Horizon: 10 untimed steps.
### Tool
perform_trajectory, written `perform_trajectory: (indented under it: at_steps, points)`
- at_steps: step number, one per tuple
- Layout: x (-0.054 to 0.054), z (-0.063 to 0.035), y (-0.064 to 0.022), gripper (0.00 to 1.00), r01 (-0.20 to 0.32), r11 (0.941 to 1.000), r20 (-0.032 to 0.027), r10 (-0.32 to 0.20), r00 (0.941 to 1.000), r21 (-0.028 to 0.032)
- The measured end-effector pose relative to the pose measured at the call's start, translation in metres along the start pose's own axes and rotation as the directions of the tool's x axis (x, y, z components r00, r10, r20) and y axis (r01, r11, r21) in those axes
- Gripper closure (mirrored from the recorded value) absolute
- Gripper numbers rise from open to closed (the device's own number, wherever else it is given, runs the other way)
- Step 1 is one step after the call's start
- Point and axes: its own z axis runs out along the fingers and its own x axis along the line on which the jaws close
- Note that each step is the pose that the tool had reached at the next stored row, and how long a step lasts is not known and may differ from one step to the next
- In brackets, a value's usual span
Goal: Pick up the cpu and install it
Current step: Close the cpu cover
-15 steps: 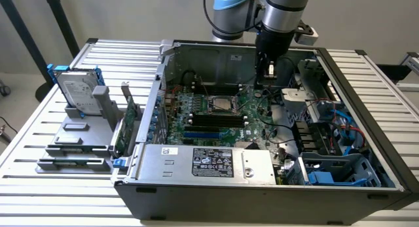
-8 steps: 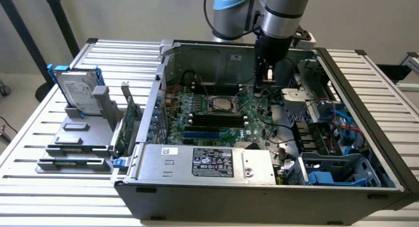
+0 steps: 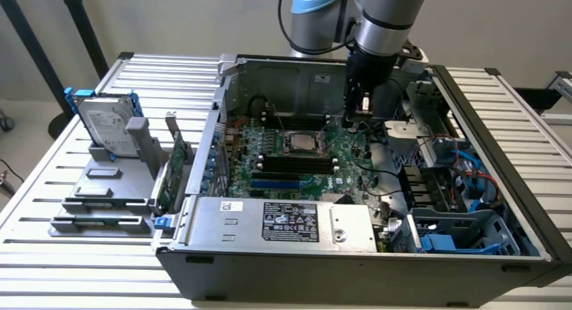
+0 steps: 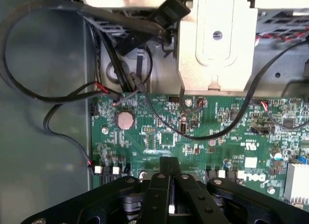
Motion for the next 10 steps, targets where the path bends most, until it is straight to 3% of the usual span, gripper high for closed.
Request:
perform_trajectory:
  at_steps: [2,3,6,10]
  points:
    - [-0.0001,0.0000,-0.0002,0.89,-0.002,0.9995,0.0003,0.002,1.0000,0.0321]
    - [-0.0001,0.0000,-0.0005,0.89,-0.002,0.9990,0.0004,0.002,1.0000,0.0445]
    - [-0.0007,0.0001,-0.0023,0.89,-0.004,0.9973,0.0008,0.004,1.0000,0.0731]
    - [-0.0016,0.0003,-0.0053,0.89,-0.006,0.9945,0.0013,0.005,1.0000,0.1047]
